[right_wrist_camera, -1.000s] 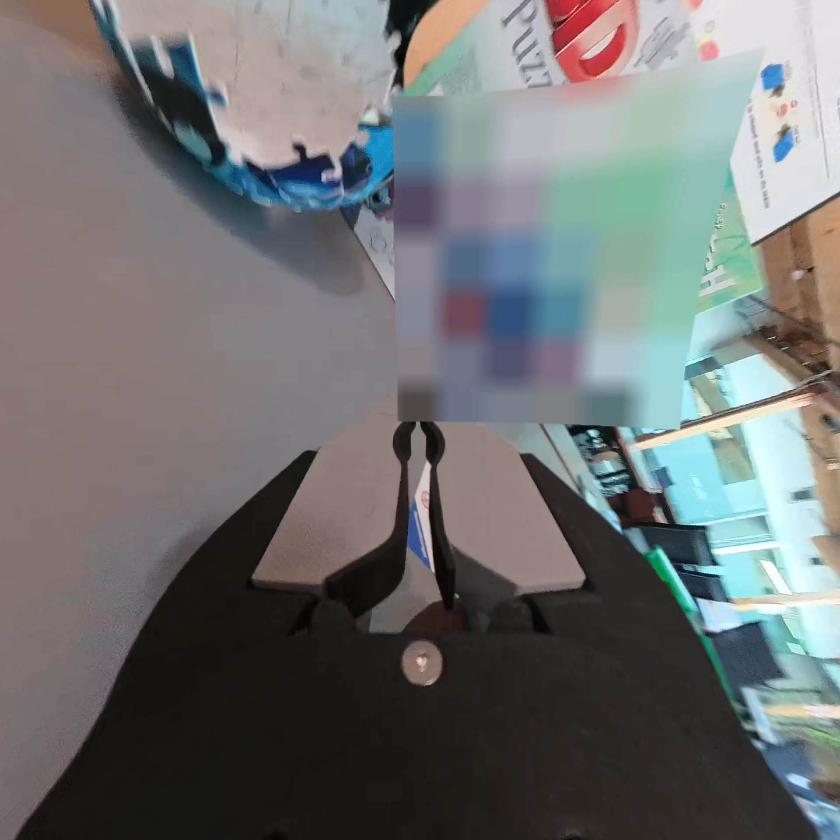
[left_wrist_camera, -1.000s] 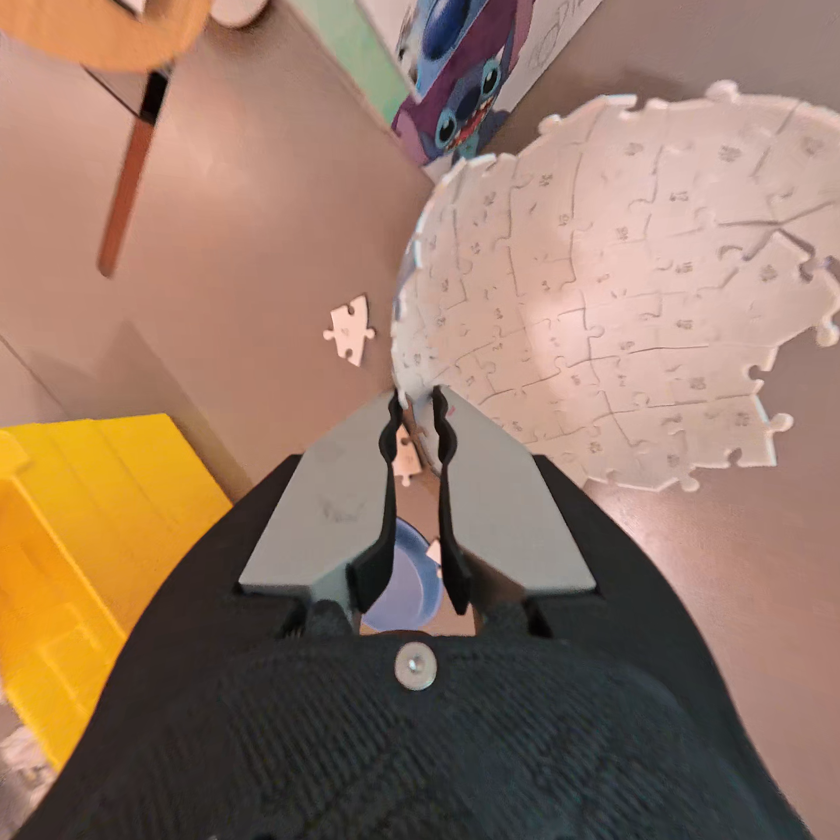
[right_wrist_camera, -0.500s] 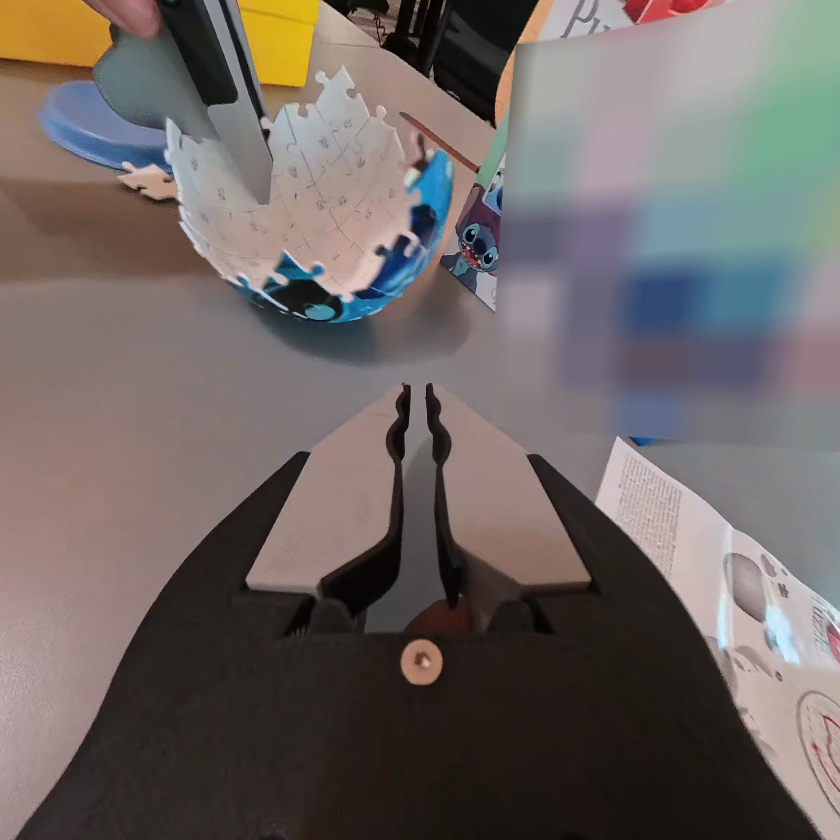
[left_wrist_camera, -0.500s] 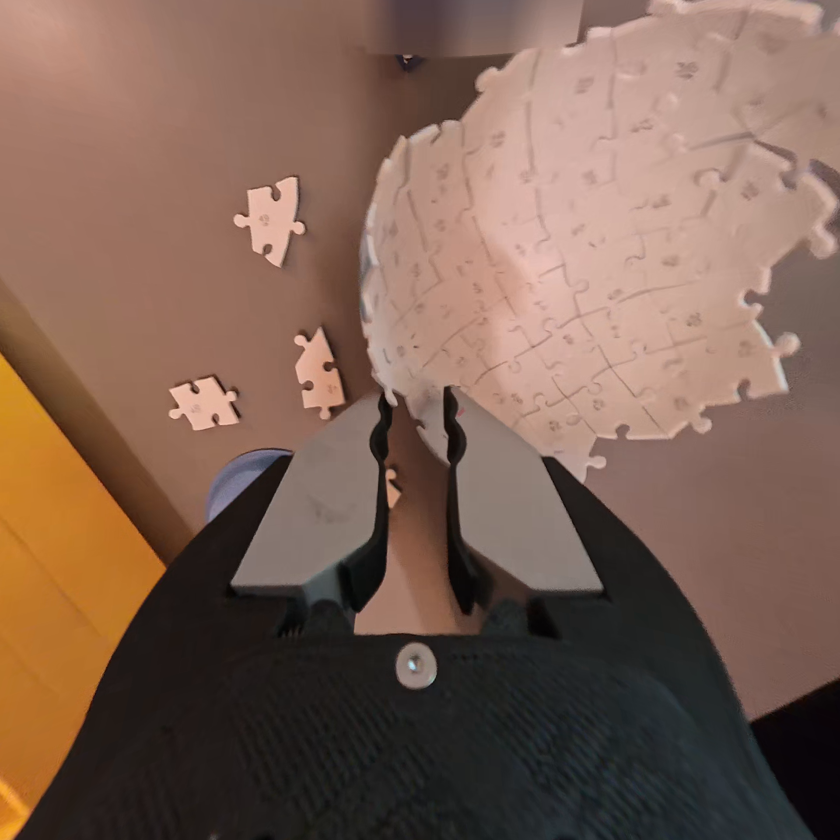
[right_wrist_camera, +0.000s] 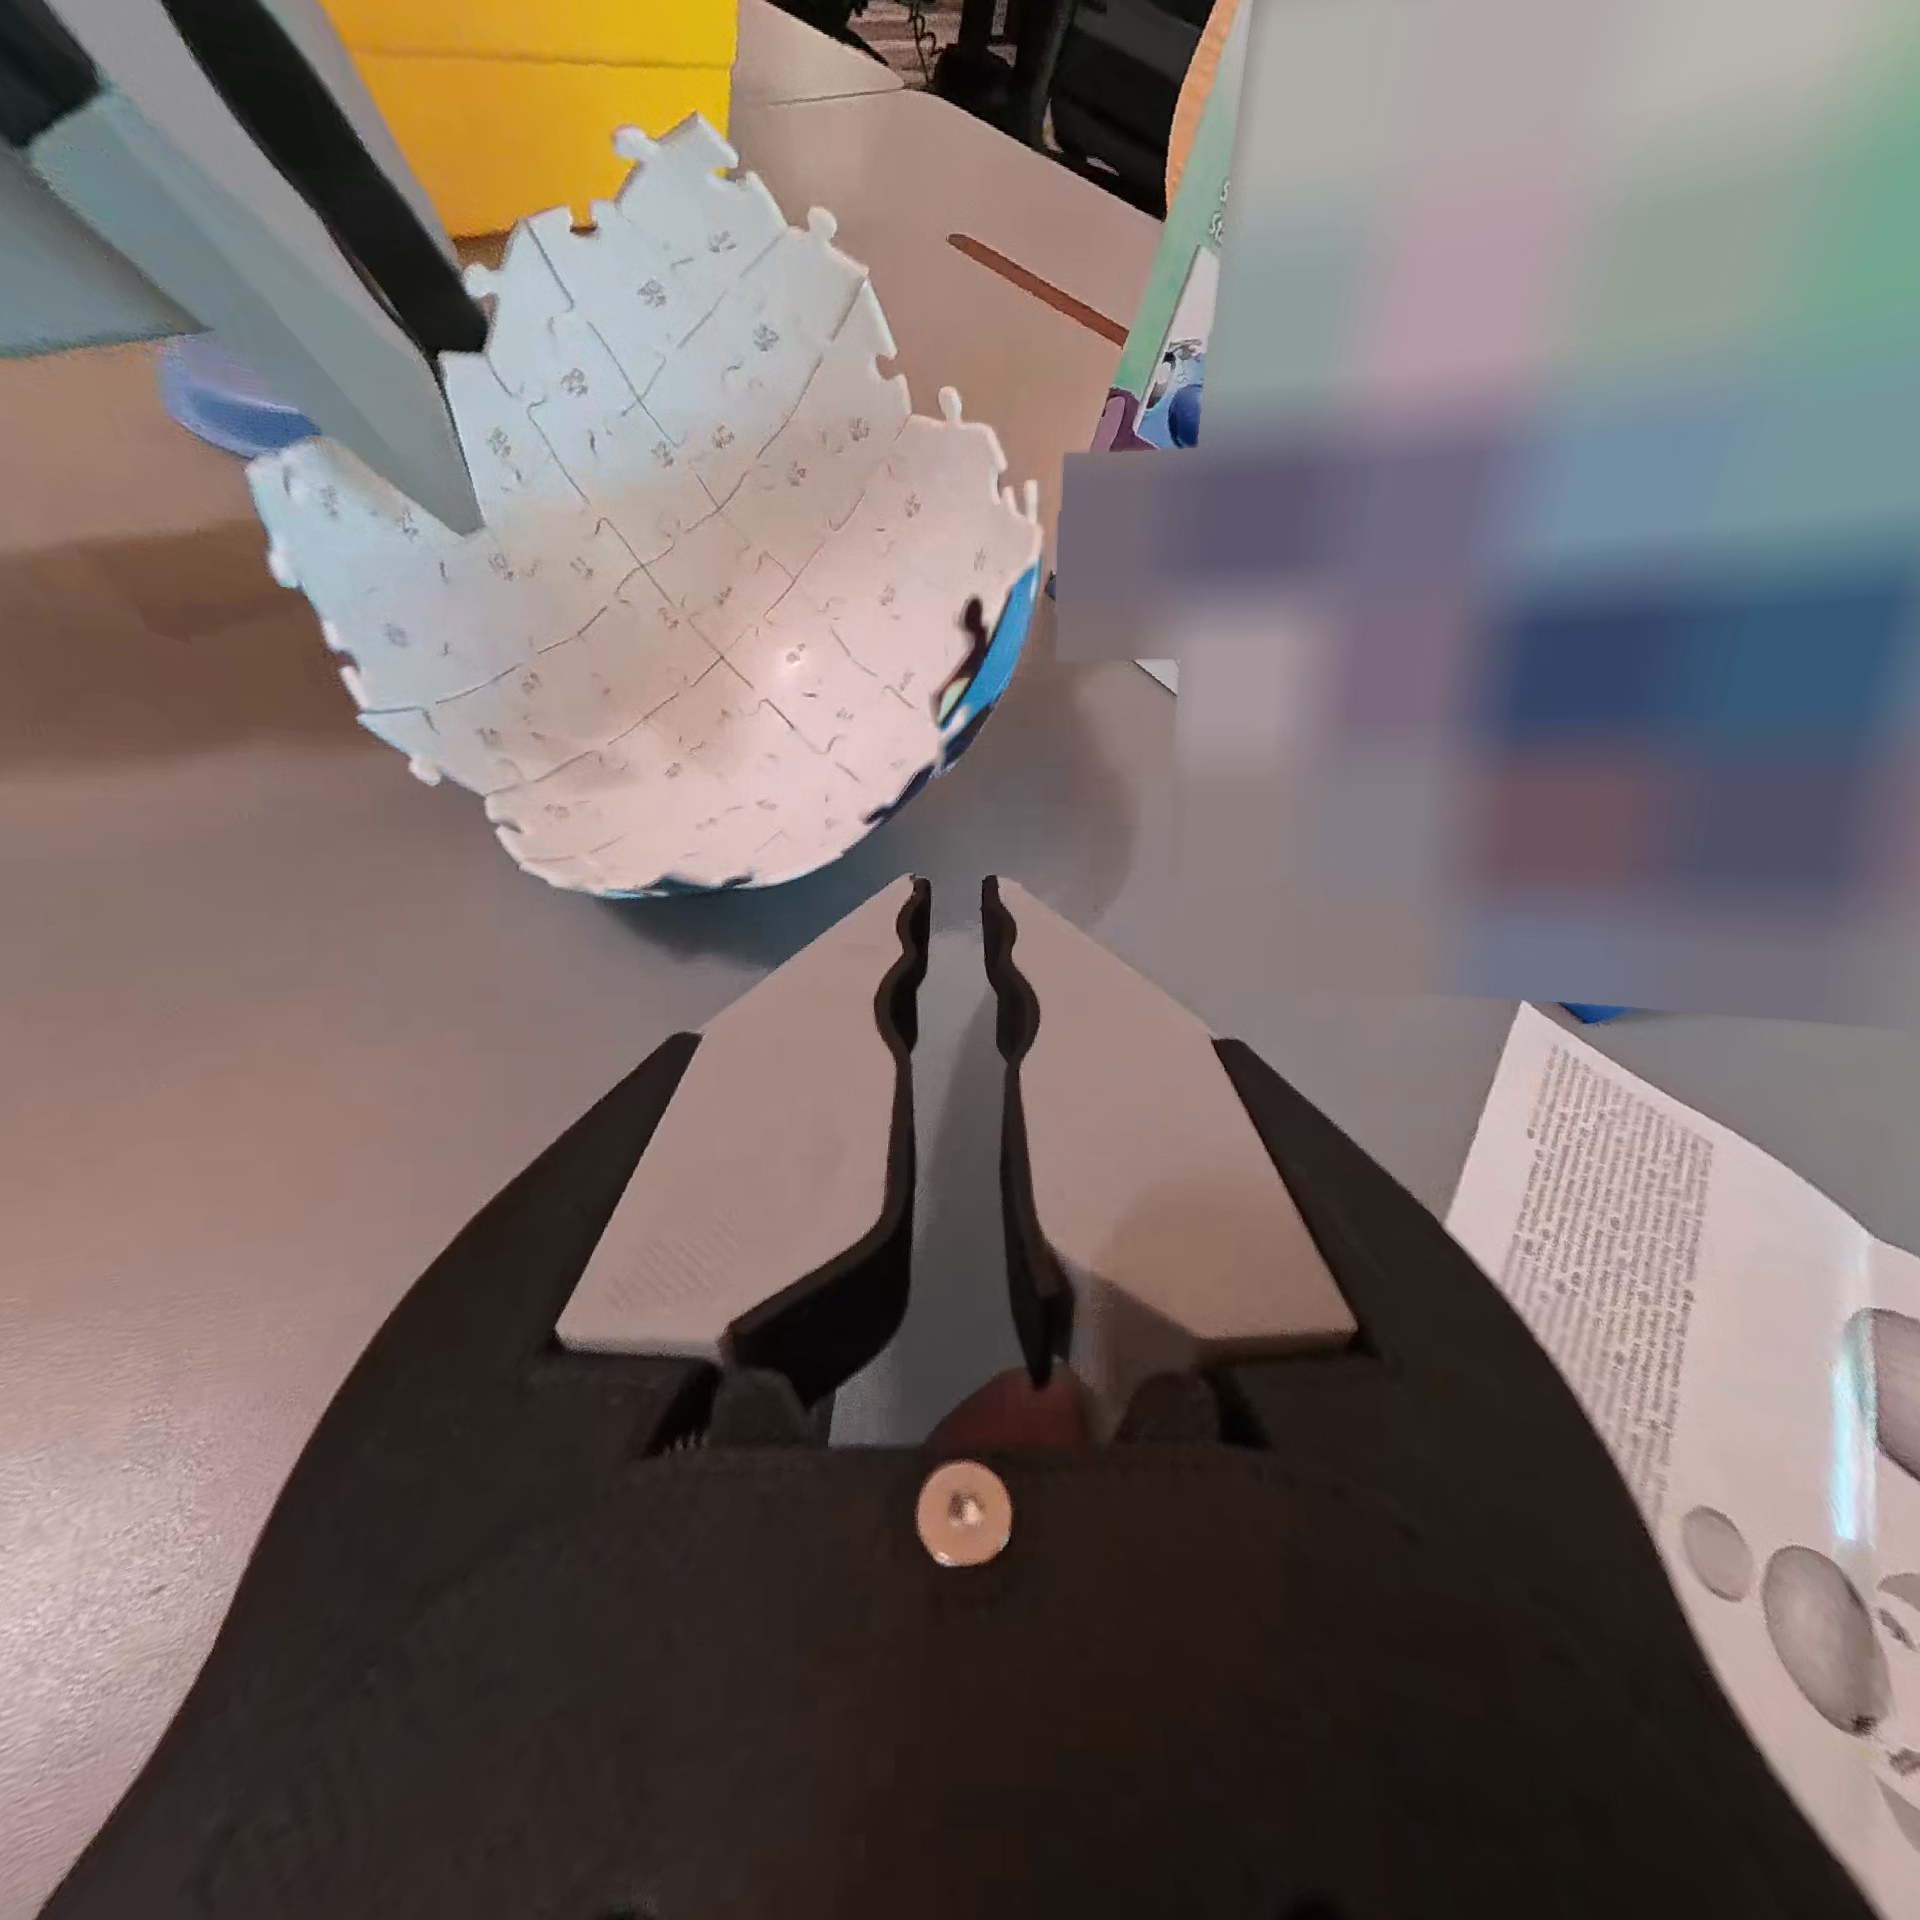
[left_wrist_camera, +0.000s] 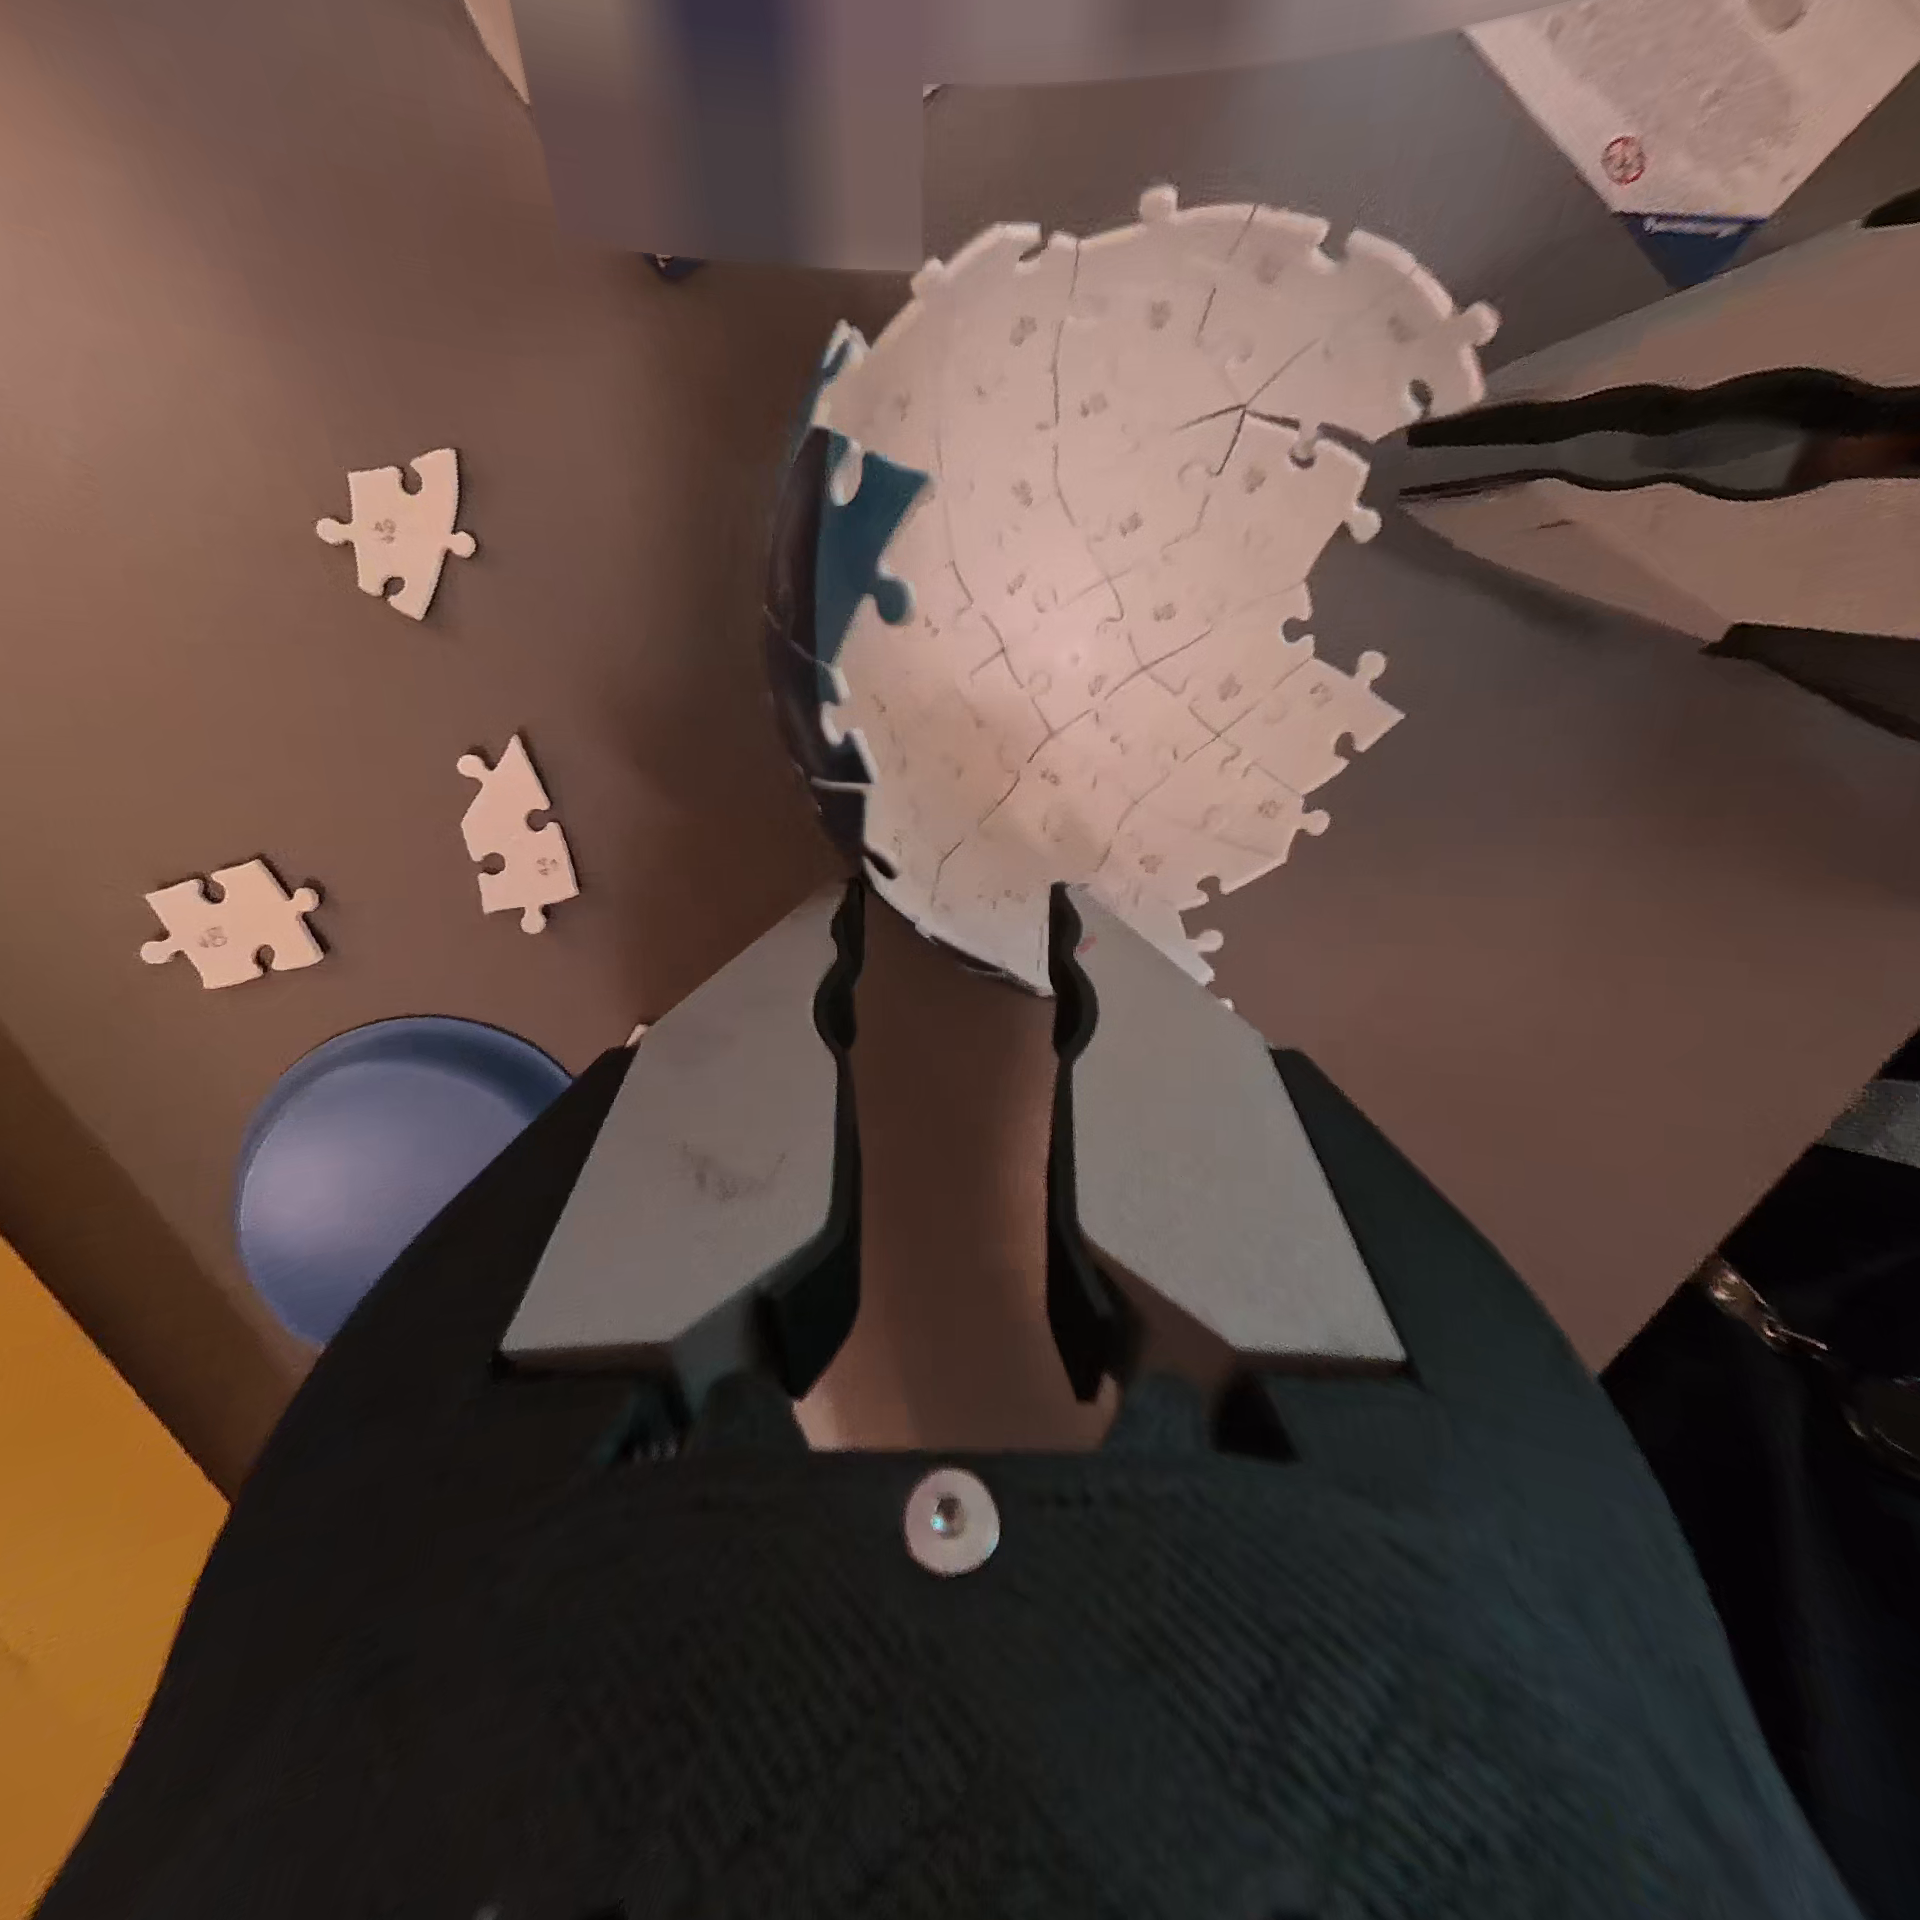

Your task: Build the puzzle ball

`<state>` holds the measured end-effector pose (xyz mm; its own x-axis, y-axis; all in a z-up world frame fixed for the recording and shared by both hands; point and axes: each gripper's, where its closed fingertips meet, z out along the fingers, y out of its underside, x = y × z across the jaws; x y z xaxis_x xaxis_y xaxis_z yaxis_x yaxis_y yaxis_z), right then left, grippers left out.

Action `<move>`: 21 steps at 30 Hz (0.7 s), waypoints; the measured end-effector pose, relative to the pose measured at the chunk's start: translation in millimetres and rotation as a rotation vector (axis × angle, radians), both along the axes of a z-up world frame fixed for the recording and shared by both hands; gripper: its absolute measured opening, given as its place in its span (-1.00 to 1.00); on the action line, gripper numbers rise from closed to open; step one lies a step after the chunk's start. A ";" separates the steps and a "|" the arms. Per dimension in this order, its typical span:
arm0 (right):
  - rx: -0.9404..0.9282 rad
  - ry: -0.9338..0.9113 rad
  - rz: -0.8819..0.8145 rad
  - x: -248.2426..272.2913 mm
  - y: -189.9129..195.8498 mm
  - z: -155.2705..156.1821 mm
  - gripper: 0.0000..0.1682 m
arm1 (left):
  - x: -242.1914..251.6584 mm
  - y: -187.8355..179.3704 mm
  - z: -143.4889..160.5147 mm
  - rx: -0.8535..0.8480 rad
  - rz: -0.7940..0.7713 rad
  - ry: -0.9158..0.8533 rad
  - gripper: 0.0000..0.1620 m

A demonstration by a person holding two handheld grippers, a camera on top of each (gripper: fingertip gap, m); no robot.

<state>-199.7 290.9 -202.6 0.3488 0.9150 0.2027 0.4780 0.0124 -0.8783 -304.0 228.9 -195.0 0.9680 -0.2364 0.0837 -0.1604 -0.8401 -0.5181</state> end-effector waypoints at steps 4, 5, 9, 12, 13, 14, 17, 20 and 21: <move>-0.029 0.001 0.009 -1.2 0.0 -1.3 -0.89 | 7.2 -5.4 -4.1 -0.004 -0.015 -0.028 -0.58; -0.032 0.003 0.011 -1.4 -0.3 -1.2 -0.88 | 10.2 -7.4 -5.3 -0.007 -0.022 -0.042 -0.57; -0.066 0.036 0.015 -0.2 2.2 2.9 -0.87 | 20.1 -12.8 -2.0 0.013 -0.039 -0.106 -0.54; -0.093 0.055 0.041 2.2 2.1 6.4 -0.85 | 23.5 -13.7 2.7 0.041 -0.042 -0.129 -0.51; -0.099 0.056 0.057 3.9 0.7 6.9 -0.86 | 24.5 -14.1 4.0 0.049 -0.042 -0.135 -0.50; -0.099 0.052 0.068 7.0 0.0 6.6 -0.84 | 25.2 -14.6 4.6 0.055 -0.043 -0.141 -0.50; -0.107 0.019 0.082 18.0 -1.1 0.7 -0.84 | 26.1 -16.5 3.6 0.060 -0.043 -0.147 -0.49; -0.124 0.006 0.091 23.0 -5.1 -3.9 -0.84 | 28.0 -16.6 3.2 0.064 -0.045 -0.163 -0.49; -0.128 0.008 0.101 22.6 -8.0 -4.2 -0.83 | 28.8 -16.7 3.1 0.066 -0.045 -0.167 -0.49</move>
<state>-177.1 282.9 -206.8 0.2550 0.9636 0.0798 0.4725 -0.0522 -0.8798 -275.2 212.2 -191.9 0.9303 -0.2897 0.2250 -0.1046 -0.7976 -0.5941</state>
